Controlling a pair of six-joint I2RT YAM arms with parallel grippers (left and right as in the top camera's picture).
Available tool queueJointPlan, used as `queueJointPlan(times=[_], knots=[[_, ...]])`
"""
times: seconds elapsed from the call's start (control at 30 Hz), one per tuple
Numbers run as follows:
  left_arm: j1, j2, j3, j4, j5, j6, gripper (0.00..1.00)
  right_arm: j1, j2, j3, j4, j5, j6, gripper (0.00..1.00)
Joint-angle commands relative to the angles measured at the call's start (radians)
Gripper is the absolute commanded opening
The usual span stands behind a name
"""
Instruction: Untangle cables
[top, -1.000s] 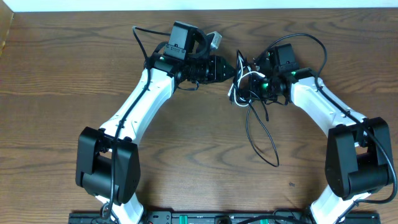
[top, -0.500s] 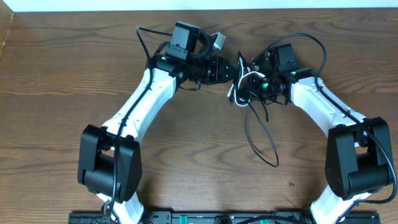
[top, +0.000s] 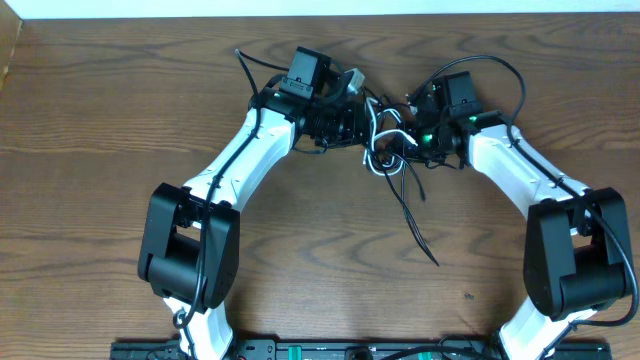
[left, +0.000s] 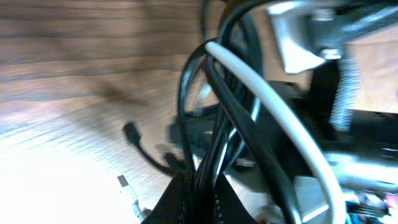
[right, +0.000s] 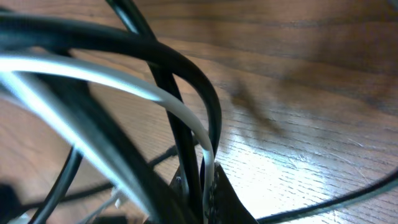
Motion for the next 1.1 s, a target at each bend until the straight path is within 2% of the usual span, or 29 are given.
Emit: queueJointPlan(times=[0.0,0.13,0.2,0.23,0.33,0.43,0.67,0.83,1.07], knots=[[-0.009,0.024,-0.002,-0.038,-0.168,0.019,0.07,-0.041,-0.010,0.016,0.023,-0.189,-0.032,0.01],[-0.008,0.024,-0.002,-0.061,-0.258,0.032,0.08,-0.114,-0.023,0.016,0.011,-0.223,-0.062,0.06],[-0.005,0.024,-0.002,-0.077,-0.304,0.032,0.07,-0.151,-0.030,0.016,-0.008,-0.221,-0.086,0.19],[-0.001,0.022,-0.002,-0.093,-0.342,0.032,0.07,-0.181,-0.035,0.016,-0.027,-0.216,-0.108,0.38],[0.011,0.009,-0.002,-0.126,-0.405,0.033,0.07,-0.240,-0.040,0.016,-0.058,-0.212,-0.140,0.56],[0.023,-0.035,-0.002,-0.166,-0.490,0.045,0.07,-0.311,-0.054,0.017,-0.093,-0.223,-0.163,0.61],[0.011,-0.120,-0.001,-0.191,-0.503,0.078,0.07,-0.328,-0.097,0.018,-0.050,-0.452,-0.257,0.67],[0.000,-0.122,-0.001,-0.203,-0.325,0.214,0.07,-0.306,-0.126,0.018,0.002,-0.600,-0.296,0.72],[0.002,-0.122,-0.001,-0.206,-0.249,0.308,0.07,-0.267,-0.137,0.018,0.028,-0.665,-0.296,0.73]])
